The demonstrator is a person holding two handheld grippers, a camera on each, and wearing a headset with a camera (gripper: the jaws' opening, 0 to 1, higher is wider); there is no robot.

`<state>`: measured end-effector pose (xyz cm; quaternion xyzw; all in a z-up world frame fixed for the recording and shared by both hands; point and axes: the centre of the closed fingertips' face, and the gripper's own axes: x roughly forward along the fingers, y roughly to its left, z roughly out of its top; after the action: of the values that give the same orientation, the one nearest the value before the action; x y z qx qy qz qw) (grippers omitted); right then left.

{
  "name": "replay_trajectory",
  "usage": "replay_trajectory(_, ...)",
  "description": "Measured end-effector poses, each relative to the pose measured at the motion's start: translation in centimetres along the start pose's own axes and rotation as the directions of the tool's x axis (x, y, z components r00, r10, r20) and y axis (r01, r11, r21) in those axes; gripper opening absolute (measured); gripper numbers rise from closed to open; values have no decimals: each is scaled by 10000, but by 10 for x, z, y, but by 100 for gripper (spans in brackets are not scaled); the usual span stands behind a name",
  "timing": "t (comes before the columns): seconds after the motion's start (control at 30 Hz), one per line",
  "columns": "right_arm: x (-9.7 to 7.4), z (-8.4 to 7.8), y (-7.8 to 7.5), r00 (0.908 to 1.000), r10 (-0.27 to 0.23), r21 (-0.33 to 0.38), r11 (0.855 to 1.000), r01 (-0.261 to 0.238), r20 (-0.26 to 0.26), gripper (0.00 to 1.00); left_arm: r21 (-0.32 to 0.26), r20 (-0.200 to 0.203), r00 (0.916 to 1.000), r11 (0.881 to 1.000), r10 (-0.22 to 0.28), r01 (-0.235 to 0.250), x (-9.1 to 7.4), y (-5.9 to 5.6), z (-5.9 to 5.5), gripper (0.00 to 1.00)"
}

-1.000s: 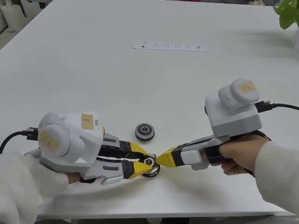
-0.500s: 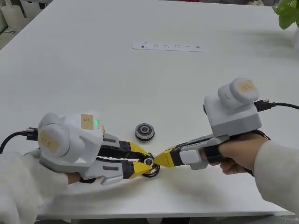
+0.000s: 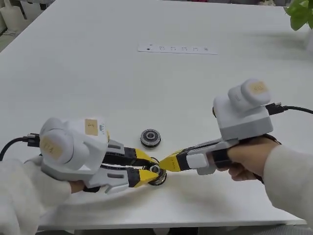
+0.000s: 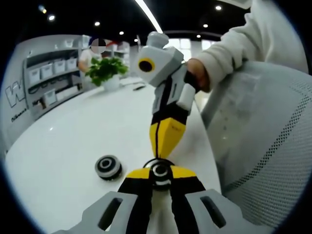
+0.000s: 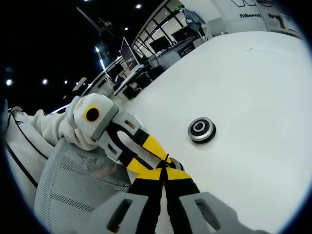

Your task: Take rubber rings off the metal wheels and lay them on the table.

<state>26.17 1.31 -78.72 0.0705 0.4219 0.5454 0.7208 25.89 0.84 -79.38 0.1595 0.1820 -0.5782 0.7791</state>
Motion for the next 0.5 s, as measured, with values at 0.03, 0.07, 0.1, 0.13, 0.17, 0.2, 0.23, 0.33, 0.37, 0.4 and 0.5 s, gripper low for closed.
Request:
replay_trajectory(0.03,0,-1,-2,10000,-75,2,10000,75,-60,0,29,-45,10000,10000,-9,9,0,0,0,14)
replay_trajectory(0.07,0,-2,-2,9999,-93,1,10000,93,-73,0,22,-78,10000,10000,-4,5,0,0,0,14)
replay_trajectory(0.1,0,-2,-3,9999,-137,22,9999,137,-99,0,10,-137,9999,10000,-2,2,1,0,1,14)
replay_trajectory(0.13,0,-3,-4,9998,-154,35,9999,154,-107,0,18,-177,9998,10000,-7,7,1,0,1,14)
replay_trajectory(0.17,-1,-3,-4,9998,-167,46,9998,167,-111,0,44,-267,9996,10000,-20,21,1,0,1,14)
replay_trajectory(0.2,-1,-3,-4,9998,-176,49,9998,177,-115,0,58,-344,9994,10000,-32,34,1,0,1,14)
replay_trajectory(0.23,-1,-3,-3,9998,-182,50,9998,183,-119,0,83,-400,9992,10000,-31,34,1,0,2,15)
replay_trajectory(0.33,-1,-3,-4,9996,-232,46,9997,232,-144,0,235,-488,9988,9997,7,5,0,0,3,17)
replay_trajectory(0.37,-1,-4,-4,9996,-248,44,9997,248,-158,0,193,-498,9988,9998,-14,23,0,0,3,18)
replay_trajectory(0.4,-2,-4,-5,9995,-261,54,9996,262,-161,0,156,-480,9988,9999,-21,29,-1,0,3,19)
replay_trajectory(0.5,-2,-4,-4,9995,-284,65,9996,285,-158,0,120,-364,9993,9999,-51,55,-5,-1,8,23)
